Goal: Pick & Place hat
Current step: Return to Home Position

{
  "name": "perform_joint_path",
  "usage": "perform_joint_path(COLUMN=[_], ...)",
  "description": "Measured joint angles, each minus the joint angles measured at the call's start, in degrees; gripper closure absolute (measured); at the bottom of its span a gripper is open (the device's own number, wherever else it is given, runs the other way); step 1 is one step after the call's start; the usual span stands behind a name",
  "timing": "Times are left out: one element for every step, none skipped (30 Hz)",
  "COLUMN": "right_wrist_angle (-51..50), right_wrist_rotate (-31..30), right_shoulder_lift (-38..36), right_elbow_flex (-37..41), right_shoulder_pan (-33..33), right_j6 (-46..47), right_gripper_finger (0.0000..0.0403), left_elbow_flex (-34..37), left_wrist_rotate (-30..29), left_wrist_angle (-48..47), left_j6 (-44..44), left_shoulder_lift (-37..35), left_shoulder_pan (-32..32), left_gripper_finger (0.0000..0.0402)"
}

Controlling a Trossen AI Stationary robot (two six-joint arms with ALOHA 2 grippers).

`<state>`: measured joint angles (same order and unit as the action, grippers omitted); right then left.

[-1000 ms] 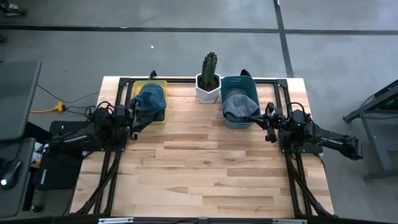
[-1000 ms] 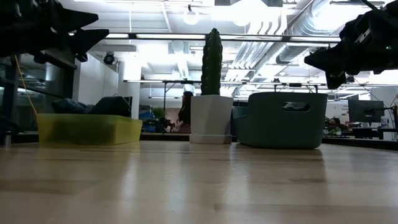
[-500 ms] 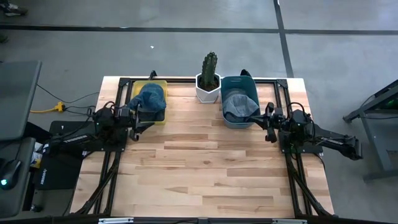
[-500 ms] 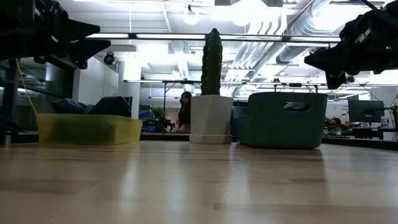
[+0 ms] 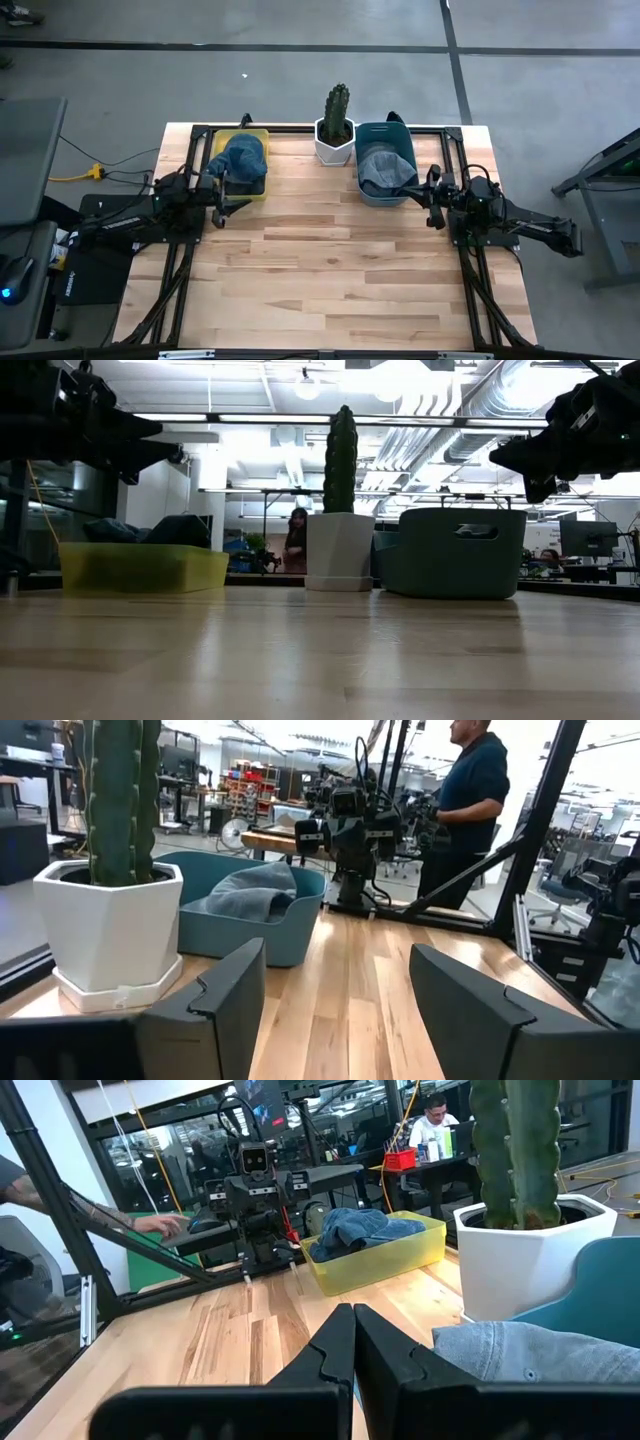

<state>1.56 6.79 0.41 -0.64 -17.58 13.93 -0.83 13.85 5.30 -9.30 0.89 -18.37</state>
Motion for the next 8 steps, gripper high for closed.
perform_joint_path(right_wrist_angle=[0.0, 0.0, 0.0, 0.0, 0.0, 0.0, 0.02, 0.0], right_wrist_rotate=[-0.02, 0.0, 0.0, -0.01, -0.02, 0.0, -0.02, -0.01], right_shoulder_lift=[0.02, 0.02, 0.01, 0.0, 0.0, 0.01, 0.0, 0.0], right_elbow_flex=[0.0, 0.0, 0.0, 0.0, 0.0, 0.0, 0.0, 0.0], right_shoulder_pan=[0.0, 0.0, 0.01, 0.0, 0.01, 0.0, 0.0, 0.01], right_j6=[0.02, 0.06, 0.04, 0.0, -0.02, 0.02, 0.07, 0.04], right_gripper_finger=[0.0402, 0.0402, 0.0402, 0.0402, 0.0402, 0.0402, 0.0402, 0.0402], left_elbow_flex=[-0.01, 0.0, -0.01, 0.0, -0.01, -0.01, -0.01, -0.01], left_wrist_rotate=[0.0, 0.0, 0.0, 0.0, 0.0, -0.02, 0.0, 0.0], left_wrist_angle=[-0.1, -0.39, -0.58, -0.84, -1.19, -1.36, -1.5, -1.72], left_j6=[0.0, 0.0, 0.0, 0.0, 0.0, 0.0, 0.0, 0.0], left_shoulder_lift=[0.0, 0.0, 0.0, 0.0, 0.0, 0.0, 0.0, 0.0], left_shoulder_pan=[0.0, 0.0, 0.0, 0.0, 0.0, 0.0, 0.0, 0.0], left_gripper_finger=[0.0176, 0.0176, 0.0176, 0.0176, 0.0176, 0.0176, 0.0176, 0.0176])
